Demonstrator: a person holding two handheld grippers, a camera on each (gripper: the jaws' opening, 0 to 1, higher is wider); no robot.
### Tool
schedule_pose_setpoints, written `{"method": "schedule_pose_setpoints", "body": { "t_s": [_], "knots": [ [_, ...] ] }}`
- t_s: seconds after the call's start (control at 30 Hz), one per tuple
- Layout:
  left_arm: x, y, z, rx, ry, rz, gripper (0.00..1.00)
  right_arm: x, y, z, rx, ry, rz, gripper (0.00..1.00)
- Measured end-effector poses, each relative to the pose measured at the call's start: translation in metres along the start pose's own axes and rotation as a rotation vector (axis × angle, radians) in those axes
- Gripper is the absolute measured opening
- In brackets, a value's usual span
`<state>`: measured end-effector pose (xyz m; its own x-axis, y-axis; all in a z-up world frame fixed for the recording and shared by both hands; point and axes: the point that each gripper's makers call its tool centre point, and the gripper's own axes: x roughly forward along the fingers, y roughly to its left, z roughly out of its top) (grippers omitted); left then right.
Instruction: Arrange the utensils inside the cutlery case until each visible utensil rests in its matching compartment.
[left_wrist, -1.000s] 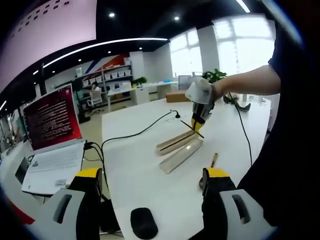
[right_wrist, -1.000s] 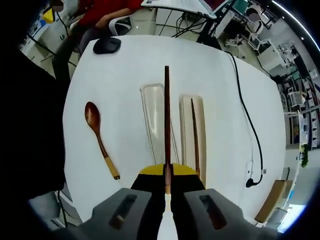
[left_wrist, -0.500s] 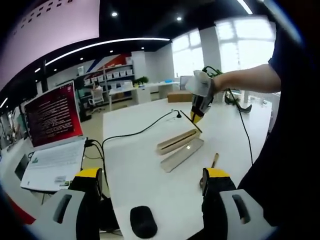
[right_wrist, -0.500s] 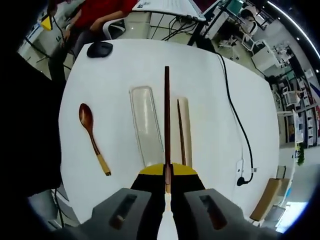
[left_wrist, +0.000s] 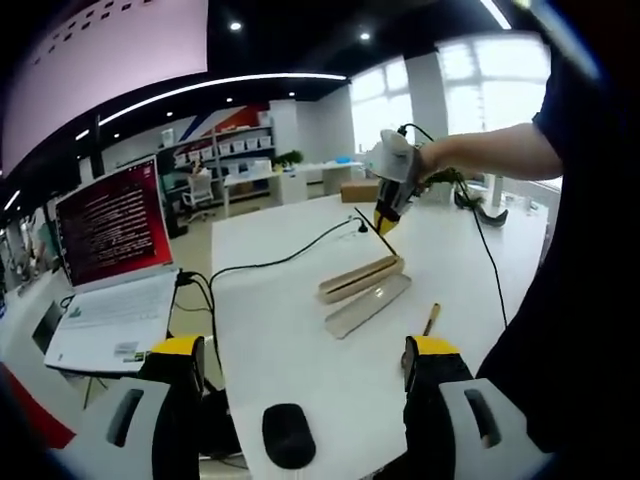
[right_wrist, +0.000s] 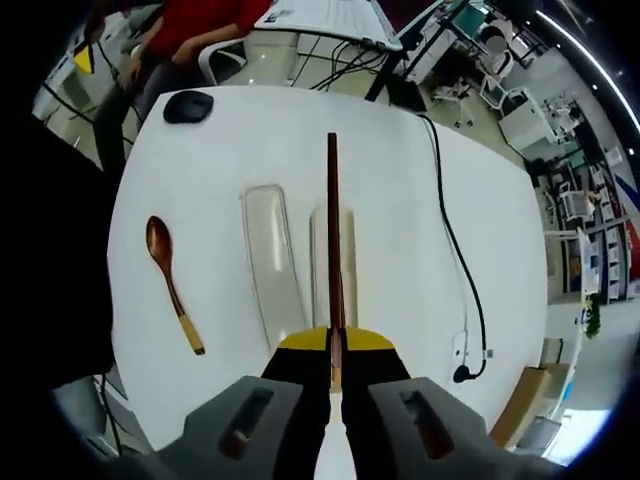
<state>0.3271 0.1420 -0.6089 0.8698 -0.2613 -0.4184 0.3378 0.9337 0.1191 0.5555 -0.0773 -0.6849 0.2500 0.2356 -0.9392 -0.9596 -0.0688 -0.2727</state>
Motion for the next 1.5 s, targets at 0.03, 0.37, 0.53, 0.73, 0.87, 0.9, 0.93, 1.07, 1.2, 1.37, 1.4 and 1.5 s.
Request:
{"method": "schedule_pose_setpoints", "body": {
  "t_s": [0.03,0.37,0.53,0.73,0.87,0.9,0.93,1.07,1.2,1.37,1.4,1.5],
  "knots": [
    [0.000,0.000,0.000,-0.002,0.000,0.002,0.84,0.000,-0.002,0.001,-0.001,-0.002,-0.001,0.00],
    [-0.006,0.000,-0.006,-0.020,0.007,0.016,0.84,0.008,-0.012,0.005,-0.021,0.007,0.001,0.00],
    [-0.009,0.001,-0.010,-0.022,0.021,0.021,0.84,0.012,-0.014,0.009,-0.031,0.009,0.004,0.00],
    [-0.009,0.008,-0.008,-0.019,0.024,0.029,0.84,0.016,-0.015,0.009,-0.035,0.013,0.012,0.00],
    [-0.007,0.010,-0.004,-0.018,0.019,0.030,0.84,0.019,-0.015,0.008,-0.038,0.019,0.020,0.00],
    [-0.007,0.011,-0.005,-0.016,0.019,0.030,0.84,0.019,-0.015,0.008,-0.038,0.020,0.021,0.00],
    [-0.006,0.011,-0.005,-0.016,0.020,0.029,0.84,0.020,-0.016,0.008,-0.036,0.019,0.022,0.00],
    [-0.005,0.013,-0.006,-0.018,0.025,0.029,0.84,0.021,-0.018,0.009,-0.033,0.016,0.023,0.00],
    [-0.005,0.016,-0.007,-0.019,0.029,0.031,0.84,0.023,-0.019,0.010,-0.034,0.015,0.028,0.00],
    [-0.003,0.018,-0.009,-0.024,0.030,0.030,0.84,0.028,-0.019,0.010,-0.032,0.019,0.034,0.00],
    [-0.003,0.017,-0.009,-0.025,0.032,0.029,0.84,0.028,-0.019,0.009,-0.030,0.020,0.037,0.00],
    [-0.002,0.016,-0.011,-0.029,0.037,0.026,0.84,0.030,-0.018,0.009,-0.032,0.024,0.041,0.00]
  ]
}}
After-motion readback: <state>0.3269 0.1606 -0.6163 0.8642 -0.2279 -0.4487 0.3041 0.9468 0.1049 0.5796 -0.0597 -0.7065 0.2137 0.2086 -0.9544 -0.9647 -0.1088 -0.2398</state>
